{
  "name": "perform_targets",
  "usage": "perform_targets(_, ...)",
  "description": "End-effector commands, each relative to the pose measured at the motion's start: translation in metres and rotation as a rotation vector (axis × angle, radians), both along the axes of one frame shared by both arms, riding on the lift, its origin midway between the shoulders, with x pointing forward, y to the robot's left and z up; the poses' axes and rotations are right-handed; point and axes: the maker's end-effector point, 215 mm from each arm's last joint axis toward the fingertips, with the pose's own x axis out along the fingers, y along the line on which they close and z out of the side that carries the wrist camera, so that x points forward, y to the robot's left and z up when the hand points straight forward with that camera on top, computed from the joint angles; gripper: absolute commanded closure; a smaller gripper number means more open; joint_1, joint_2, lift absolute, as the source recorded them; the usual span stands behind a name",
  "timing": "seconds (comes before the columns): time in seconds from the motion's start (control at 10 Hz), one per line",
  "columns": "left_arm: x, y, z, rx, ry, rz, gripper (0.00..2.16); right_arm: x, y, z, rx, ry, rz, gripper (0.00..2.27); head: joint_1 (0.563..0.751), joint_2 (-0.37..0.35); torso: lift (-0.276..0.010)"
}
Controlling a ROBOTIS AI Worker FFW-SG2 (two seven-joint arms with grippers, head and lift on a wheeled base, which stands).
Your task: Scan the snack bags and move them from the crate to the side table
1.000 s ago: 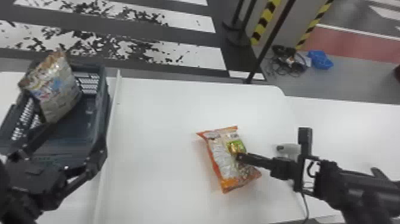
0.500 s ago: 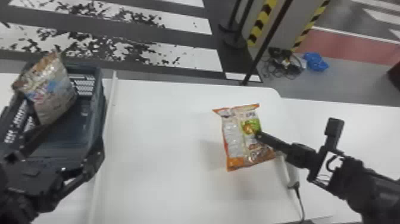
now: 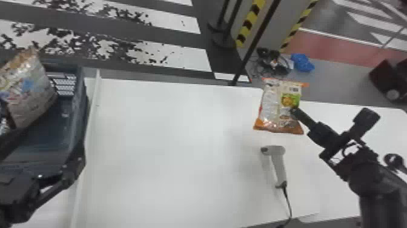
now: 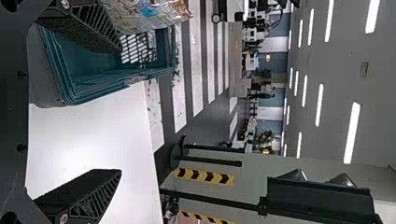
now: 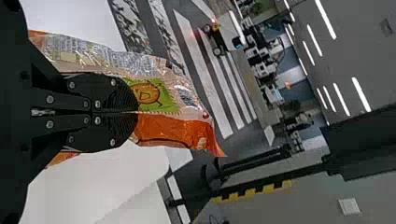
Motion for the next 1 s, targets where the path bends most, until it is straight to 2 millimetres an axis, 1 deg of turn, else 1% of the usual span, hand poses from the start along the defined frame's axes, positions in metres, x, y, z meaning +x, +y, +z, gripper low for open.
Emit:
perform_targets(0.0,-0.003,0.0,0.0,0.0,0.003,-0.002,0.07,0.004,-0.047,0.01,-0.028,-0.064,-0.094,2.24,0.695,-0.35,-0.087)
perform_targets(0.1,-0.005,0.0,0.003,0.004,0.0,-0.006,0.07,0.005,-0.071,0.012,-0.061,-0.096,-0.143,2.24,0.695,-0.35,-0.087)
perform_targets(0.2,-0.007,0.001,0.006,0.01,-0.004,-0.011,0.07,0.006,-0.093,0.014,-0.13,-0.119,-0.214,2.24,0.695,-0.35,-0.087)
perform_targets(0.3,-0.009,0.002,0.006,0.011,-0.002,-0.009,0.07,-0.002,-0.114,-0.001,-0.185,-0.09,-0.313,2.24,0.695,-0.35,-0.087)
perform_targets(0.4,-0.01,0.0,0.005,0.008,0.0,-0.012,0.07,-0.011,-0.126,-0.019,-0.206,-0.05,-0.387,2.24,0.695,-0.35,-0.087)
perform_targets(0.5,-0.011,-0.003,0.007,0.002,-0.004,-0.017,0.07,-0.029,-0.142,-0.041,-0.25,-0.005,-0.484,2.24,0.695,-0.35,-0.087)
perform_targets(0.6,-0.011,-0.004,0.009,-0.001,-0.012,-0.018,0.07,-0.047,-0.157,-0.068,-0.282,0.055,-0.557,2.24,0.695,-0.35,-0.087)
perform_targets(0.8,-0.011,-0.007,0.015,-0.004,-0.024,-0.029,0.07,-0.067,-0.172,-0.093,-0.348,0.114,-0.643,2.24,0.695,-0.35,-0.087)
perform_targets(0.9,-0.011,-0.008,0.015,-0.006,-0.025,-0.031,0.07,-0.069,-0.172,-0.1,-0.353,0.136,-0.661,2.24,0.695,-0.35,-0.087)
